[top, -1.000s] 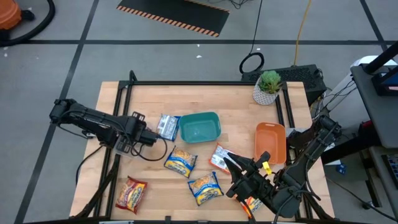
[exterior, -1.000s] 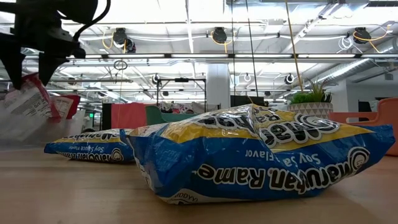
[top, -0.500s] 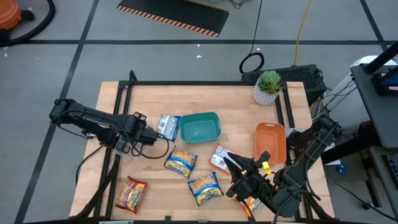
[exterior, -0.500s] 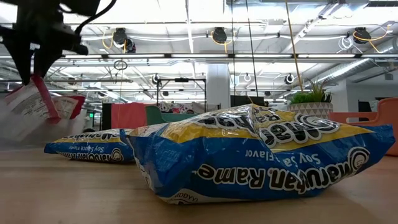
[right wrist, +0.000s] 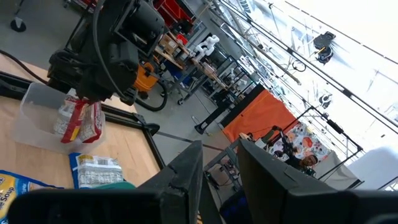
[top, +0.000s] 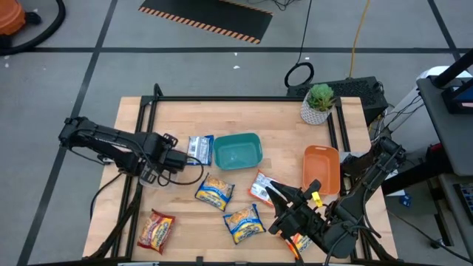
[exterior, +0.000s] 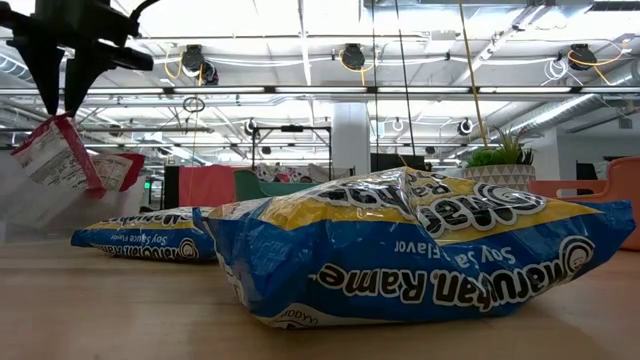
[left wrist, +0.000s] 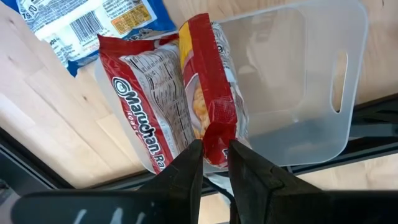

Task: Sort Maruchan noodles
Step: Put the right red noodle pack into the transparent bin

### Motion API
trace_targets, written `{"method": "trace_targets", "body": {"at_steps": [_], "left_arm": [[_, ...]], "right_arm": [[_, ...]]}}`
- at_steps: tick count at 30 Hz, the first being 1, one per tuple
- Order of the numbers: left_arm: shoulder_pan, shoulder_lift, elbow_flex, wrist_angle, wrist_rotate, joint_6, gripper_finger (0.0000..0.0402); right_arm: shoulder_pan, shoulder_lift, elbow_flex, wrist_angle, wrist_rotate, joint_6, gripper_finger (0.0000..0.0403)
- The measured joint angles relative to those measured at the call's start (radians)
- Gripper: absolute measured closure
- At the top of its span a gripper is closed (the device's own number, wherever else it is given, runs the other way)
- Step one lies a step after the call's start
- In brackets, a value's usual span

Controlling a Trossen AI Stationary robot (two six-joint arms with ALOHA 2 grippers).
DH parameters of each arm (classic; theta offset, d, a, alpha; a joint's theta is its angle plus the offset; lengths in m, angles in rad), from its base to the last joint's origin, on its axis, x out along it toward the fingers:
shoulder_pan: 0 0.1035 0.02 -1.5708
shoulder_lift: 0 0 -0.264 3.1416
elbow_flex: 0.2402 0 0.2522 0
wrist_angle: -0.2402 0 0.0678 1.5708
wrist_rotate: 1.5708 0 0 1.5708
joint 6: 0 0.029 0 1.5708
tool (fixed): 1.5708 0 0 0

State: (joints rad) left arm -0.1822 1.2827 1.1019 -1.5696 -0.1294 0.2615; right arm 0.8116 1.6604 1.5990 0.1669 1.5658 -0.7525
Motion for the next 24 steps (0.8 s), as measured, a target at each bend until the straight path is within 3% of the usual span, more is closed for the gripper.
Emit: {"method": "trace_targets", "body": {"at_steps": [12,16,24], "left_arm": [[0.000,0.000,0.000,-0.001,0.015,-0.187,0.0319],[0.000,0.000,0.000,-0.002,0.044,-0.222,0.0296],[0.000,0.000,-0.055,-0.002,0.004,-0.217,0.0233]], "right_arm": [[0.002,0.000,0.000,0.000,0.002,0.008,0.0305],[0.002,0.000,0.000,0.000,0.002,0.008,0.0305],[0.028,0.000,0.000,0.000,0.003,0.009,0.0305]]}}
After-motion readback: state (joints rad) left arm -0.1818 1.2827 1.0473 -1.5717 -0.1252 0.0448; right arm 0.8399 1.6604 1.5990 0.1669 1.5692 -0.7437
